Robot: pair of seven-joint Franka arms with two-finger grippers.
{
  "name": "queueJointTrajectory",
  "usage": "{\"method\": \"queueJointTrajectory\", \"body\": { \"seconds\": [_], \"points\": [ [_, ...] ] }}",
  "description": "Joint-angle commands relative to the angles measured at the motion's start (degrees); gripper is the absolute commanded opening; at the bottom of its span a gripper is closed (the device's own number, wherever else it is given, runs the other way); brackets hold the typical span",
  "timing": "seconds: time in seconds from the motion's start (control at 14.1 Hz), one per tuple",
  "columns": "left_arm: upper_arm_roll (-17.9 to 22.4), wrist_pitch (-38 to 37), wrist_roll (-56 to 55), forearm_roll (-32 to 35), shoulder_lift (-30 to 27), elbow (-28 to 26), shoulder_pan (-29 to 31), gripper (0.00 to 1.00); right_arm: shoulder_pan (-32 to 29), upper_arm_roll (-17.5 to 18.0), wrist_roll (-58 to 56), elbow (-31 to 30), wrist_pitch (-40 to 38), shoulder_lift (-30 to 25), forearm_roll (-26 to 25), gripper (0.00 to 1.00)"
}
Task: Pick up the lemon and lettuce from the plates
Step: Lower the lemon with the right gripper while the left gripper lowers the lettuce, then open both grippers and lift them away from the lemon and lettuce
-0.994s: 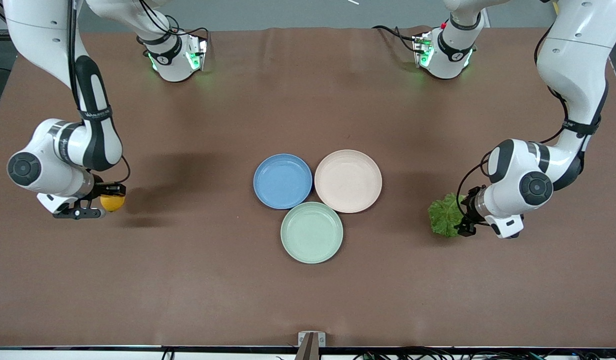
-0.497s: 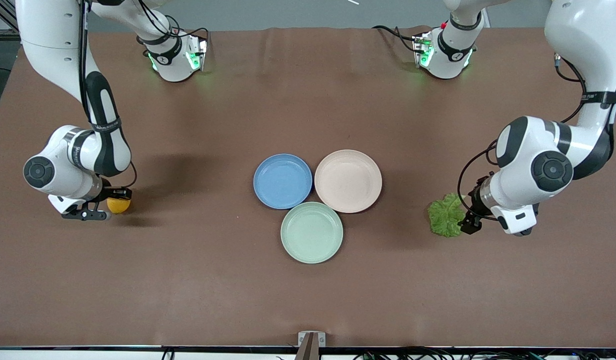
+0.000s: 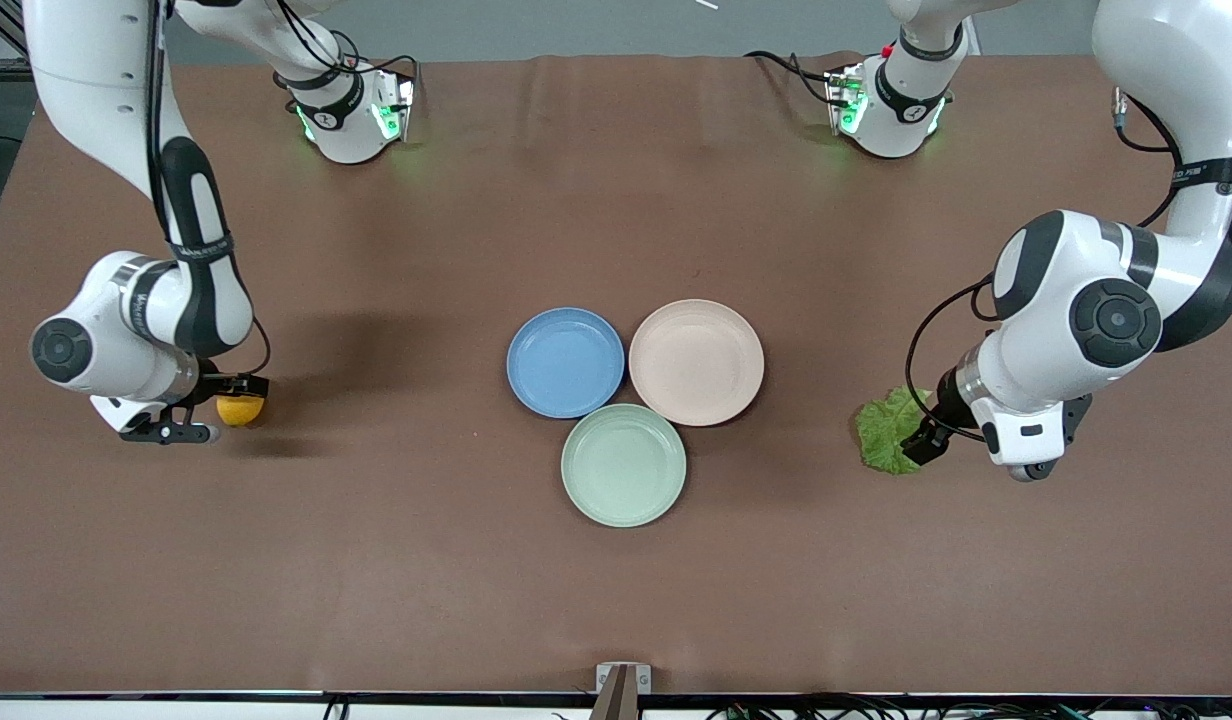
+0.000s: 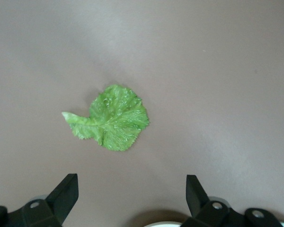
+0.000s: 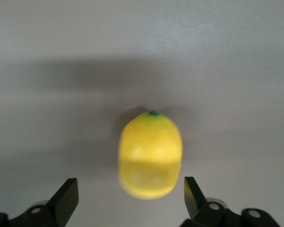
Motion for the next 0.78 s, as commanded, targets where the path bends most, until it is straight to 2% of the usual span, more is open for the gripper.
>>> {"method": "queueJointTrajectory", "body": {
  "seconds": [0.0,0.14,0.28,0.5,0.71],
  "points": [
    [-0.2,-4.2,8.9,0.7,-2.4,1.7,0.6,1.00,-0.7,0.0,-1.7,2.0,-12.4,-10.6,0.4,1.00],
    [-0.1,-8.3,13.8,1.0,-2.6,3.5,0.6,1.00,-0.4,0.1,-1.4,2.6,-17.2,-16.8,-1.7,1.00],
    [0.0,-12.6,17.4,1.1,-2.9,6.3,1.0,1.00,-0.2,0.8,2.0,6.0,-22.2,-20.3,-6.2,1.00],
    [-0.2,-18.3,21.8,0.9,-6.2,7.5,3.1,1.00,0.9,0.9,3.2,15.7,-32.7,-20.4,-7.1,1.00],
    [-0.1,-21.1,27.0,0.4,-10.3,7.6,3.9,1.00,2.0,1.0,5.1,22.7,-37.6,-20.1,-8.2,1.00]
  ]
}}
